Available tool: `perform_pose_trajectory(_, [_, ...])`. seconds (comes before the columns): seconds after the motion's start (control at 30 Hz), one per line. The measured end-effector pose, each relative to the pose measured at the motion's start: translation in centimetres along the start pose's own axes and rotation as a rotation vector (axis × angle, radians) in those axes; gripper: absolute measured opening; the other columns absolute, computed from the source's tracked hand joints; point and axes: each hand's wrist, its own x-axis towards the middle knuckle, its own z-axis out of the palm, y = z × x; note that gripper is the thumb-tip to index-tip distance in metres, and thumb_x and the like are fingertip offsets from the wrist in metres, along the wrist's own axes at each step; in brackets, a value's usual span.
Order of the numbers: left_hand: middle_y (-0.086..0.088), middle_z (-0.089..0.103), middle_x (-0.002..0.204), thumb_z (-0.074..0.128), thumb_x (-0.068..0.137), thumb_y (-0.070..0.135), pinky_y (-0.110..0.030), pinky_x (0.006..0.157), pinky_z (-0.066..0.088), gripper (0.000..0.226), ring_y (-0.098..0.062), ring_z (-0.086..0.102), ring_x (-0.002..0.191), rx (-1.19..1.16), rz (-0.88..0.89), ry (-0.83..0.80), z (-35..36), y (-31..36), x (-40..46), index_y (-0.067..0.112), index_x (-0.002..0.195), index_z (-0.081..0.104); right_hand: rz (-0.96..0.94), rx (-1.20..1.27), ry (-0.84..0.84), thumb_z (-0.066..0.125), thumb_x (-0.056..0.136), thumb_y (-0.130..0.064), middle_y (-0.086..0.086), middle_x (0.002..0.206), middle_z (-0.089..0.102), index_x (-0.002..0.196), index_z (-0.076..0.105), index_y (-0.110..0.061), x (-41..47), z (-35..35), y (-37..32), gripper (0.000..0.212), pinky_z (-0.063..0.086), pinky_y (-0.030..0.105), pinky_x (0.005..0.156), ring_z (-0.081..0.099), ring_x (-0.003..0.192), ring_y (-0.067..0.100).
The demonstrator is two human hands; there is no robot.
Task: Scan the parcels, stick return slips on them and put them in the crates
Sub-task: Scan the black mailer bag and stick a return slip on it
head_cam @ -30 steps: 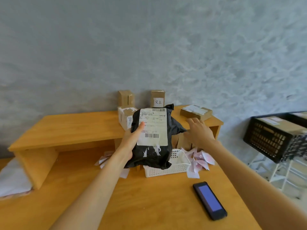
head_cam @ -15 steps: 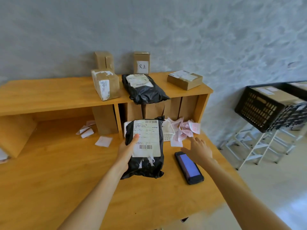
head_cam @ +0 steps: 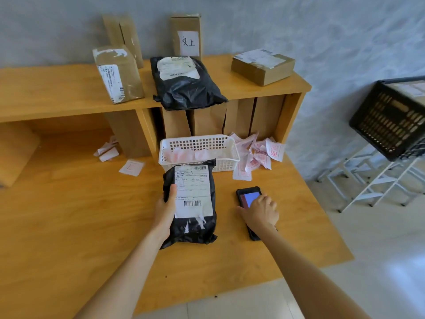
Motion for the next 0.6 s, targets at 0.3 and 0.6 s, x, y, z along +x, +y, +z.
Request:
perform_pose_trajectory(0.3, [0.001, 0.062, 0.117, 0.042, 0.098, 0.053, -0.038, 0.096, 0.047, 0.045, -0.020, 0.058, 0.108, 0.036, 0.032, 0.095, -0.7, -1.0, 1.1, 0.017, 0.123, 0.052, 0.000, -0.009, 0.071, 0.059, 0.081, -0.064, 0.007, 0.127, 0.044, 0.136, 0.038, -0.005, 0.2, 0.7, -0.4, 0.083, 0.042, 0.032, 0.091, 0.044, 0.116, 0.027])
perform_pose_trajectory(0.6, [0.006, 0.052, 0.123, 0.040, 0.100, 0.048, -0.032, 0.093, 0.040, 0.053, -0.016, 0.050, 0.114, 0.039, 0.070, 0.188, -2.3, -0.6, 0.1, 0.011, 0.138, 0.046, -0.368, 0.026, -0.081, 0.065, 0.077, -0.059, 0.005, 0.127, 0.045, 0.130, 0.044, -0.010, -2.5, -1.3, -1.2, 0.075, 0.042, 0.032, 0.076, 0.044, 0.116, 0.027])
